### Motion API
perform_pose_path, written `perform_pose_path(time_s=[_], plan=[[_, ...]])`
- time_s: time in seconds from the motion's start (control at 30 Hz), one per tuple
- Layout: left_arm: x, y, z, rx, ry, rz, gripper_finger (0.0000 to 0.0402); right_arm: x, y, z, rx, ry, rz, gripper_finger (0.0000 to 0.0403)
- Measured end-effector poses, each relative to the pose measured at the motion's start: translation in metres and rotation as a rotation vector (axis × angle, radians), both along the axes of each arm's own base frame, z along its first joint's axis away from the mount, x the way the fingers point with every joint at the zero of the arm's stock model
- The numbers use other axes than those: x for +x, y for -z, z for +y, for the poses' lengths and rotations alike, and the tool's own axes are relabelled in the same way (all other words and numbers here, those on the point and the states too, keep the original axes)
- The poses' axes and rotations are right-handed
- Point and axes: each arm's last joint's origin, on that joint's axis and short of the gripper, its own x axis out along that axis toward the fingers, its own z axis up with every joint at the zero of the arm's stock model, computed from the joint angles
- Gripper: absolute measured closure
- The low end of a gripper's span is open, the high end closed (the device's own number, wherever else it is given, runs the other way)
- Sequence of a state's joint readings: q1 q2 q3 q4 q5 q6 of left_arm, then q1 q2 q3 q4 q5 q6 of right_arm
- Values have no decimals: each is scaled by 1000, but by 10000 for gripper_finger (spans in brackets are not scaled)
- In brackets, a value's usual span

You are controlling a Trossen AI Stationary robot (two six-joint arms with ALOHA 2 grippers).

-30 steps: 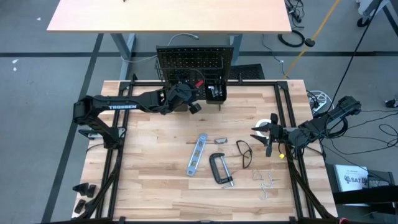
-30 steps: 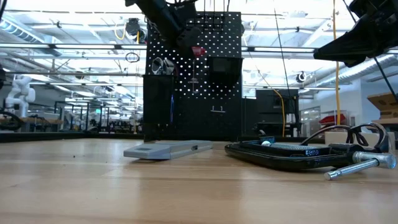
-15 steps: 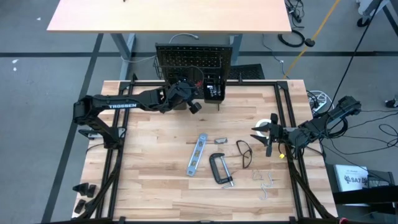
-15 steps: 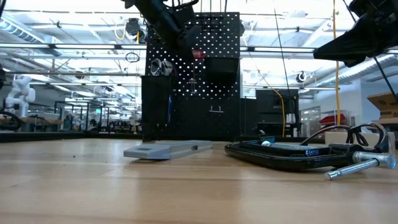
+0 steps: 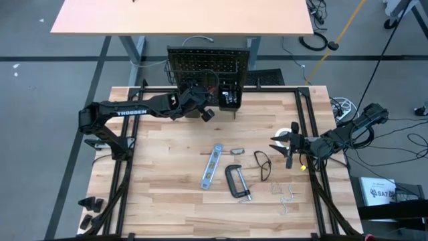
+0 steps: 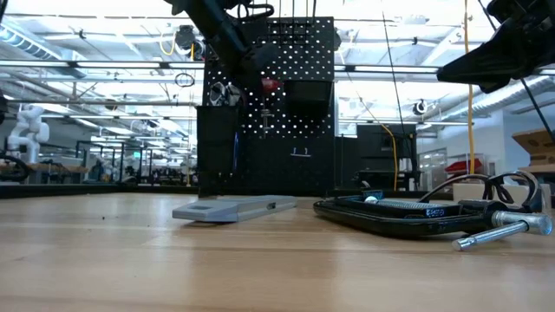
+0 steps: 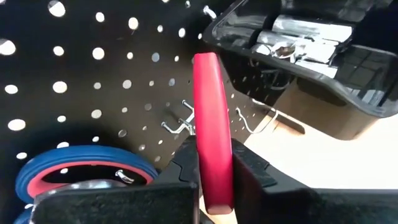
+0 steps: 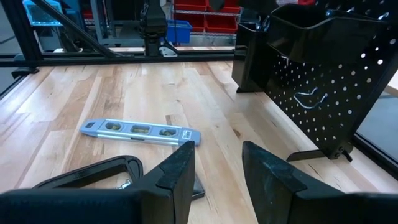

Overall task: Hang tools onto peg board
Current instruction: Hang the red allen wrench on the peg board, then put the cutter blades box into the right black bin on the peg board

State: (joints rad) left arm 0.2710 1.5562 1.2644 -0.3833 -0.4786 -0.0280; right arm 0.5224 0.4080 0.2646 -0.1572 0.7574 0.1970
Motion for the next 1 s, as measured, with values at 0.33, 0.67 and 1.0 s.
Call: perform_pose_path(time_s=[0.33,0.67,1.0], plan=[[0,-1,0,20,-18,3,285,0,0,0,2,0,-3,277],[0,-1,0,18,-35,-11,281,0,0,0,2,0,-3,277],[-9,-20,-16,37,-6,-64,281,0,0,0,2,-1,-3,277]])
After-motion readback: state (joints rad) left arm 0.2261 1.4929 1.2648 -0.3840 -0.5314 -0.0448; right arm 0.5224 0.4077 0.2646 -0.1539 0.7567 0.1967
